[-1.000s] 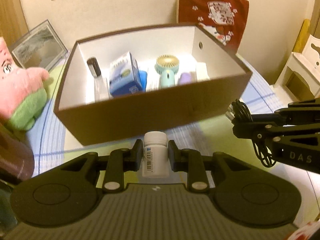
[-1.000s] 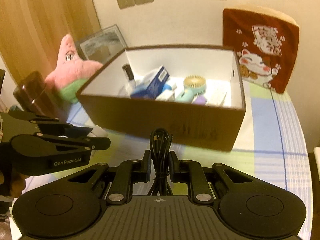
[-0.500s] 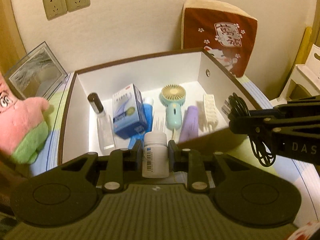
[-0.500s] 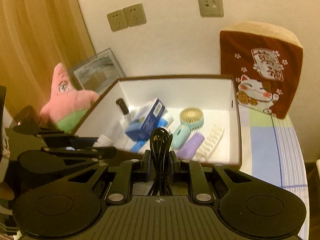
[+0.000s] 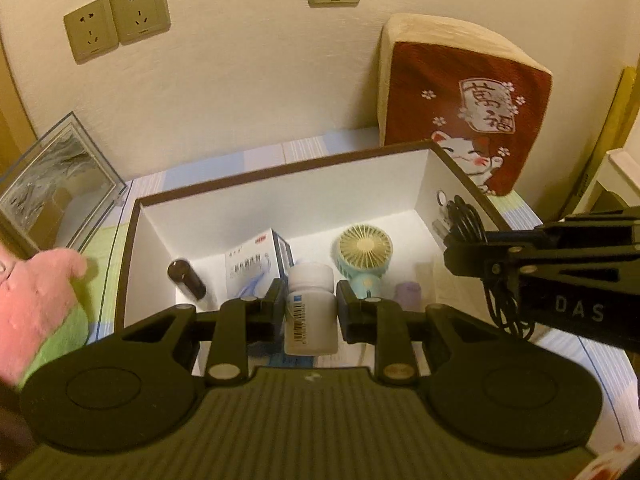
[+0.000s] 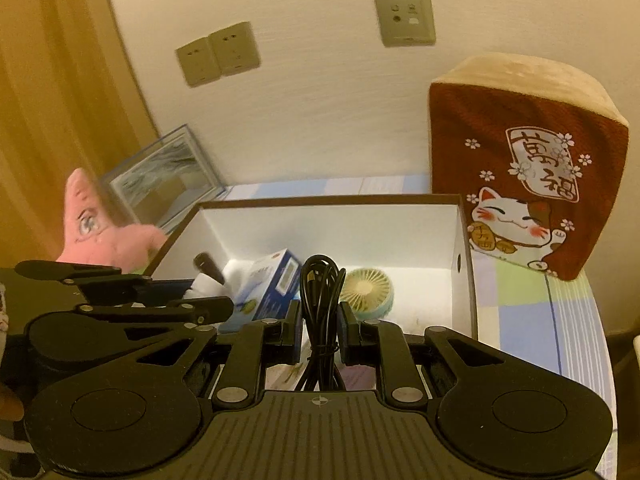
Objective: Organize rigid objects
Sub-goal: 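Carry the pill bottle and black cable with both grippers over the brown box, then lower the pill bottle and cable into the brown box and open both grippers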
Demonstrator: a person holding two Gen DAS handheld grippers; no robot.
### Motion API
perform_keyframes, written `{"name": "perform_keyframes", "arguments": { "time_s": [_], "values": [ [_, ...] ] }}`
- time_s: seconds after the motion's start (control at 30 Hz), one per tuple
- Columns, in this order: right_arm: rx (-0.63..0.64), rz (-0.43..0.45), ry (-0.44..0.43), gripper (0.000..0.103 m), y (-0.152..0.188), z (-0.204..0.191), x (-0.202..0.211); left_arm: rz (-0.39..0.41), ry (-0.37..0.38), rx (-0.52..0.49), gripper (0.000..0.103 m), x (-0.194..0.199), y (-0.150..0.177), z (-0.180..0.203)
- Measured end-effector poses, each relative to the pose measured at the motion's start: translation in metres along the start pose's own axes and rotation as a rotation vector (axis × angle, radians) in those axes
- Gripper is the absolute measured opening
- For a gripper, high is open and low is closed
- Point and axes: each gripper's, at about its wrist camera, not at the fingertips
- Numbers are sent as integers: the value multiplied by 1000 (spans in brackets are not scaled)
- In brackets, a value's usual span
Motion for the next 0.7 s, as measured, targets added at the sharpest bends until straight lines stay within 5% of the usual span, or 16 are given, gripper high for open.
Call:
{"name": "perform_keyframes", "arguments": {
  "time_s": [0.7],
  "values": [
    [-110, -69, 117, 17, -37, 40, -71, -64, -9, -45, 24, -76, -47, 2]
  ]
}}
Point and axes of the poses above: each gripper's, at about its wrist camera, not at the fingertips, and x roughly against the way its jaws point, z to its right, y to its underside, and after that the axes turned 7 degrees about -z, right-handed
